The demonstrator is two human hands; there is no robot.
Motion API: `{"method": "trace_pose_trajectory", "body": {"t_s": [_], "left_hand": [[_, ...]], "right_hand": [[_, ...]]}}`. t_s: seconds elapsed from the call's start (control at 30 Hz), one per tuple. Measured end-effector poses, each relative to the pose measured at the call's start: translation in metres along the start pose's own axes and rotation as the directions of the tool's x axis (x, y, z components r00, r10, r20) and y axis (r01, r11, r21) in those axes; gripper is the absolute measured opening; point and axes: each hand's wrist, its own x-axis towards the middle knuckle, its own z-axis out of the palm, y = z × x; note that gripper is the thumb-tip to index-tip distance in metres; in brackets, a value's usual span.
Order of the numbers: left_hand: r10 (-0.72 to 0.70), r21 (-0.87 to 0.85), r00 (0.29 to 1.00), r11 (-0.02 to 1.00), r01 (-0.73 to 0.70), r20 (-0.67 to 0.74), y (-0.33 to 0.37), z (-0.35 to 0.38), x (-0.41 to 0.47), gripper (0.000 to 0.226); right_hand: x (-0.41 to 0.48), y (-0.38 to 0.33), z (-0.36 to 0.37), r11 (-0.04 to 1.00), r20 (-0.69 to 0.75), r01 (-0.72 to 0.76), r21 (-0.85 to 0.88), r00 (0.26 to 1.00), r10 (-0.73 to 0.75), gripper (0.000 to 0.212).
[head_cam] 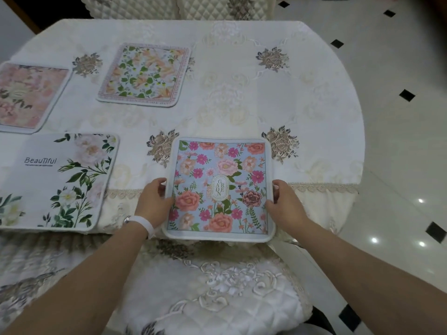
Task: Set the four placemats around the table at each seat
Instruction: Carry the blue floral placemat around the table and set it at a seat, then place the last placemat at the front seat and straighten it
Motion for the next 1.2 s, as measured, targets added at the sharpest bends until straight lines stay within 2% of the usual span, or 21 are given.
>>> {"method": "trace_pose_trajectory", "body": {"t_s": [0.1, 0.17, 0.27, 0.37, 0.53, 0.67, 1.03, 1.2], "left_hand": [[0.089, 0.196, 0.992, 0.975, -0.105, 0.088, -0.02, -0.004, -0.016, 0.053], [0.125, 0.348, 0.976, 0.92, -0.181, 0.177, -0.031, -0.005, -0.029, 0.072], [0.153, 0.475, 0.949, 0.837, -0.272, 0.274, -0.035, -0.005, -0.042, 0.099], [0.196, 0.56, 0.929, 0.752, -0.347, 0.313, -0.036, -0.005, -0.044, 0.112], [0.234, 0.595, 0.923, 0.71, -0.376, 0.305, -0.038, -0.003, -0.044, 0.114], [0.247, 0.598, 0.923, 0.706, -0.379, 0.293, -0.039, -0.002, -0.044, 0.115], [0.219, 0.589, 0.942, 0.738, -0.33, 0.253, -0.041, -0.003, -0.041, 0.111], [0.21, 0.611, 0.944, 0.722, -0.326, 0.256, -0.041, -0.002, -0.041, 0.109]], "right_hand": [[-0.011, 0.016, 0.001, 0.947, 0.005, 0.142, -0.288, 0.989, -0.147, 0.056], [-0.019, 0.025, 0.002, 0.881, 0.057, 0.236, -0.41, 0.971, -0.233, 0.062], [-0.03, 0.036, 0.006, 0.794, 0.177, 0.31, -0.524, 0.951, -0.254, 0.074], [-0.034, 0.042, 0.007, 0.746, 0.26, 0.345, -0.57, 0.937, -0.235, 0.088], [-0.039, 0.039, 0.008, 0.7, 0.276, 0.374, -0.609, 0.927, -0.255, 0.106], [-0.04, 0.038, 0.01, 0.685, 0.261, 0.365, -0.63, 0.931, -0.257, 0.109], [-0.038, 0.036, 0.014, 0.712, 0.22, 0.338, -0.616, 0.941, -0.256, 0.097], [-0.04, 0.036, 0.014, 0.686, 0.228, 0.343, -0.641, 0.939, -0.257, 0.097]]}}
